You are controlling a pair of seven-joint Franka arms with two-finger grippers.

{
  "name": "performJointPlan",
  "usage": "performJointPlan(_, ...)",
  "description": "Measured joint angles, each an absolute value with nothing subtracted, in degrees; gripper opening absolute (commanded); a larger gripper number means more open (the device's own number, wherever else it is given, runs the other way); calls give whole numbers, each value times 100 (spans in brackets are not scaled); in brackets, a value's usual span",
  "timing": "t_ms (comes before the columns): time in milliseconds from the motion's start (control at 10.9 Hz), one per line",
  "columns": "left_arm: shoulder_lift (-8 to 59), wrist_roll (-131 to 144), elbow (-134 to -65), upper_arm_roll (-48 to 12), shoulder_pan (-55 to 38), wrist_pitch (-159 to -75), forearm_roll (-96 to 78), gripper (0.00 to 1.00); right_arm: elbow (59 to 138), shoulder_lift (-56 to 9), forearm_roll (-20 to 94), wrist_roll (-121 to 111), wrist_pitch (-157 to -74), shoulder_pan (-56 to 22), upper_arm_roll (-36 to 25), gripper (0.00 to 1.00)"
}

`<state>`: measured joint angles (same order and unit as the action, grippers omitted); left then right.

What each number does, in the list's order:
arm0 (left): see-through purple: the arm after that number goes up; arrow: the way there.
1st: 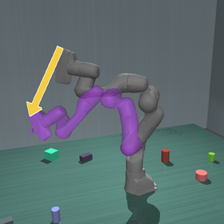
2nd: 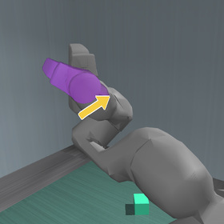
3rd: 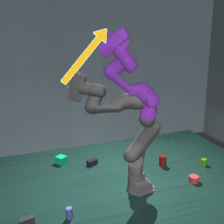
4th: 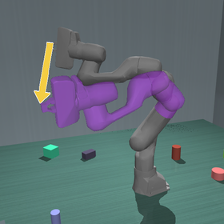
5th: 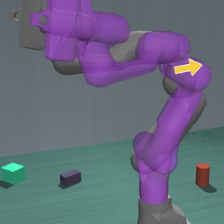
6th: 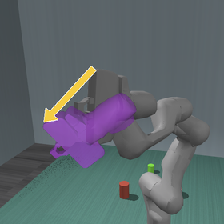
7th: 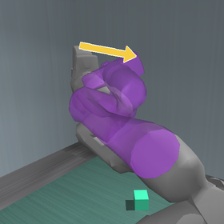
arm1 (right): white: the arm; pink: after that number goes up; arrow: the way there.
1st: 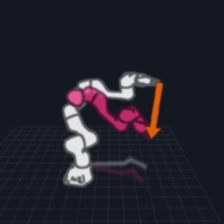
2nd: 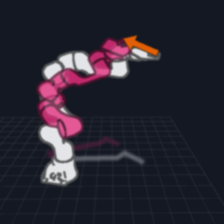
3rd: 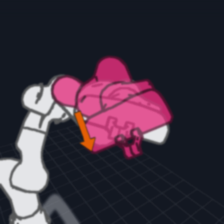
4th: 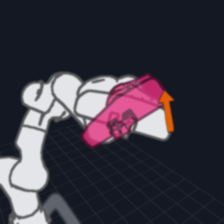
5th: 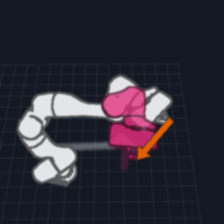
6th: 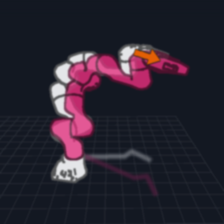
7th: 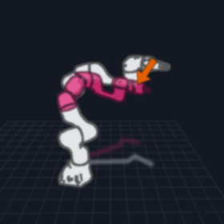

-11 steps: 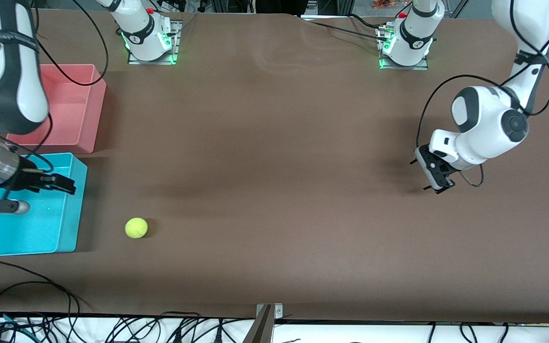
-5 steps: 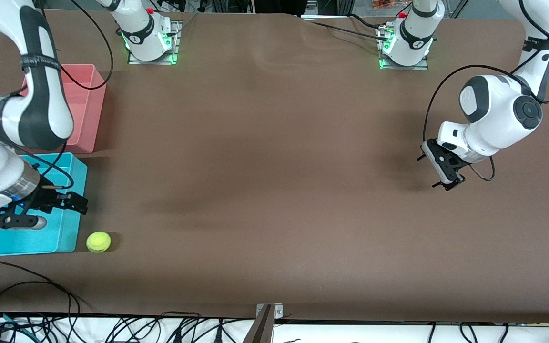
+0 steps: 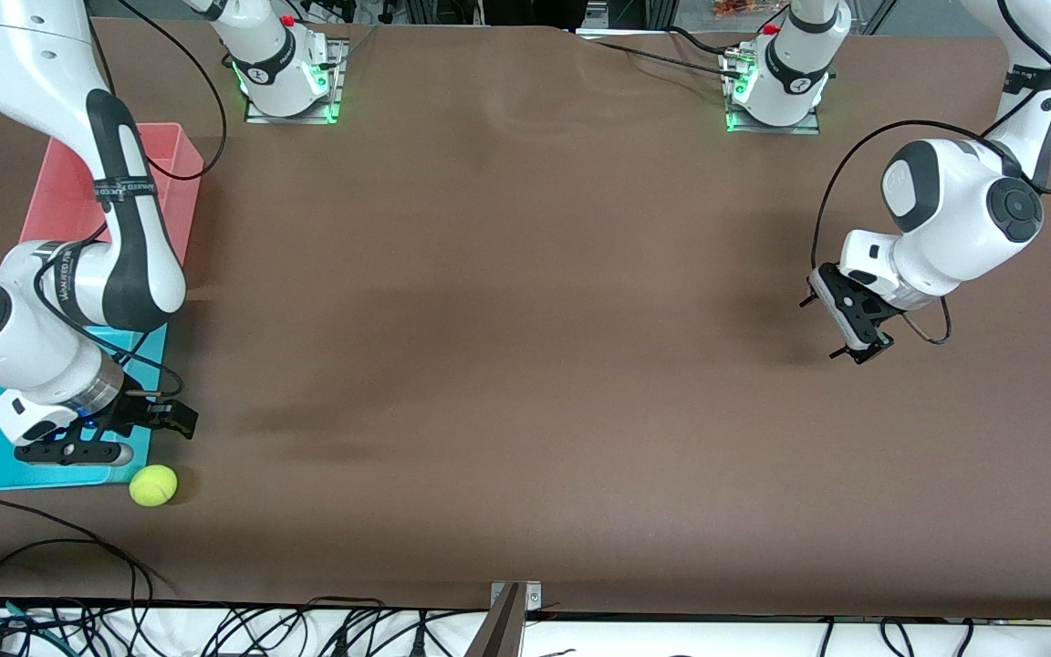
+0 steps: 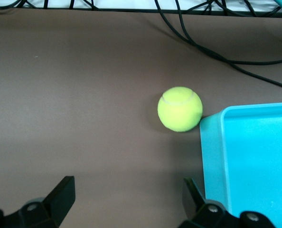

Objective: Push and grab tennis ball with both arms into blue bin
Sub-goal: 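Reach the right gripper down to the rolling tennis ball, then grasp the tennis ball with the right gripper while the left gripper withdraws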

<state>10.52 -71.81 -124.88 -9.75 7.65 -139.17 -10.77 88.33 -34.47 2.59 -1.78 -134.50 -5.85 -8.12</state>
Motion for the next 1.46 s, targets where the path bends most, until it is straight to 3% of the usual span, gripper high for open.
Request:
performJointPlan(549, 1031, -7118, -12488, -975, 765, -13838, -1077, 100, 8763, -3574, 259, -179, -13942, -586, -813, 100)
performJointPlan(1463, 1014, -7099, -12485, -975, 765, -13826, -1077, 100, 6971, -5249, -1366, -675, -14216, -539, -1029, 100)
